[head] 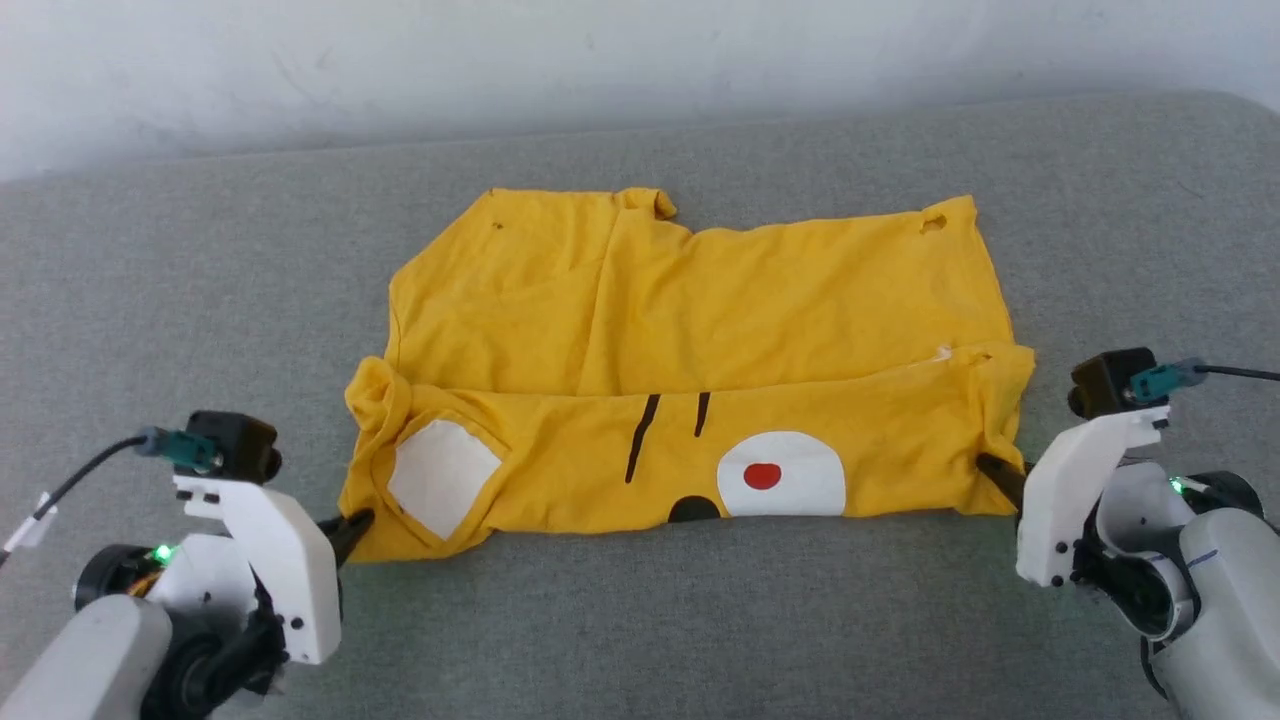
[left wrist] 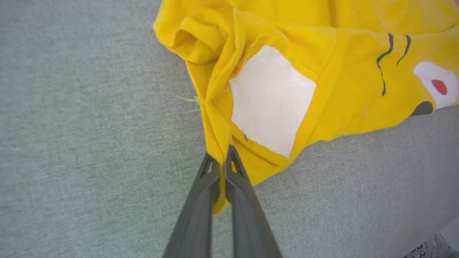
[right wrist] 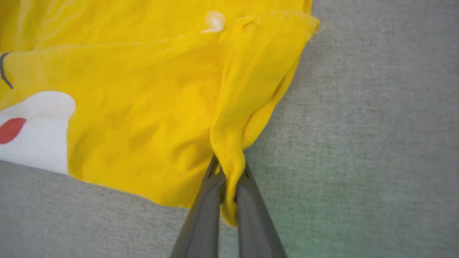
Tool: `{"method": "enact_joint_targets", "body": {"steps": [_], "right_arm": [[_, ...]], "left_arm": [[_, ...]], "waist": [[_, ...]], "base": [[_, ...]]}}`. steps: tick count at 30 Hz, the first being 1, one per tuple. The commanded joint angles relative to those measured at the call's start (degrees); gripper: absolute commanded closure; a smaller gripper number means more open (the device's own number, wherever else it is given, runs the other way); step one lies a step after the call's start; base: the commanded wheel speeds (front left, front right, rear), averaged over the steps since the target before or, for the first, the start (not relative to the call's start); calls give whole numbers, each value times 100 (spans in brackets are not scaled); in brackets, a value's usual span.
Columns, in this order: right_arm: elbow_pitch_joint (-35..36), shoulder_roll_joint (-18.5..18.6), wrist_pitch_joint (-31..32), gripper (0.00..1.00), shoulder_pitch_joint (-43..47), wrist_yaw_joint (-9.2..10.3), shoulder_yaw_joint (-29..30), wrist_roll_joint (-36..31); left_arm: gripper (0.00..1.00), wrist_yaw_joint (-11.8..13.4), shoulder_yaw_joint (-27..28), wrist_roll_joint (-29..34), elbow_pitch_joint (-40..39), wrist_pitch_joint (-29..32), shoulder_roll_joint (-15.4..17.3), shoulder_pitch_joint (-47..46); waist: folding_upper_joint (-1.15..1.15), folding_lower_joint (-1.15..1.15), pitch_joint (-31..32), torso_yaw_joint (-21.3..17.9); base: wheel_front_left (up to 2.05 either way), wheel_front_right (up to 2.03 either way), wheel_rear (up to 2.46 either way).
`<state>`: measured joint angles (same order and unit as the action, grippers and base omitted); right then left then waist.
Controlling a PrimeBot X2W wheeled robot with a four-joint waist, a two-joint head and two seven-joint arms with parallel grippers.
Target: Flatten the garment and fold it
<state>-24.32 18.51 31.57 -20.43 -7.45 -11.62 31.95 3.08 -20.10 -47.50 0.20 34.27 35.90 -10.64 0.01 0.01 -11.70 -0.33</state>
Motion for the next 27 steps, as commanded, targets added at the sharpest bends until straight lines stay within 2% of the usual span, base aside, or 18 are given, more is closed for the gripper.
{"method": "enact_joint_targets", "body": {"steps": [1,7,15,19,22,23,24,25,26,27], "right_arm": [[174,27,-106,100,120,-3,-130,15],[1056,278,-414,100,341,-3,-179,-4],[1834,467,-235,100,1166,-3,24,39],[2023,377,-17,100,1745,-3,345,52],[1965,204,26,100,2106,-3,594,18],[1914,115,8,92,2199,-3,647,25],[1839,13,-28,62,2275,-3,705,47],[1743,-57,-72,21,2340,-3,743,28],[1649,-118,-150,0,2384,-3,764,17],[1566,-185,-281,0,2399,-3,781,55]], "left_arm": [[100,5,88,-57,-133,-4,94,65],[100,236,386,-173,-743,-9,349,459],[100,677,721,-189,-1390,-85,632,1343],[100,809,739,-313,-1500,-22,647,1821],[100,818,714,-419,-1320,-72,541,2041],[100,790,713,-449,-1222,-153,468,2062],[100,761,718,-453,-1098,-271,387,2055],[89,717,707,-471,-954,-377,292,2039],[0,659,681,-558,-800,-418,178,2030],[0,585,666,-617,-660,-468,99,2005]], "waist": [[-1,-1,132,-17],[-1,-1,451,-59],[-1,-1,835,27],[-1,-1,906,93],[-1,-1,902,121],[-1,-1,887,125],[-1,-1,874,124],[-1,-1,867,125],[-1,-1,860,125],[-1,-1,855,120]], "base": [[0,0,0],[0,0,0],[0,0,0],[0,0,0],[0,0,0],[0,0,0],[0,0,0],[0,0,0],[0,0,0],[0,0,0]]}}
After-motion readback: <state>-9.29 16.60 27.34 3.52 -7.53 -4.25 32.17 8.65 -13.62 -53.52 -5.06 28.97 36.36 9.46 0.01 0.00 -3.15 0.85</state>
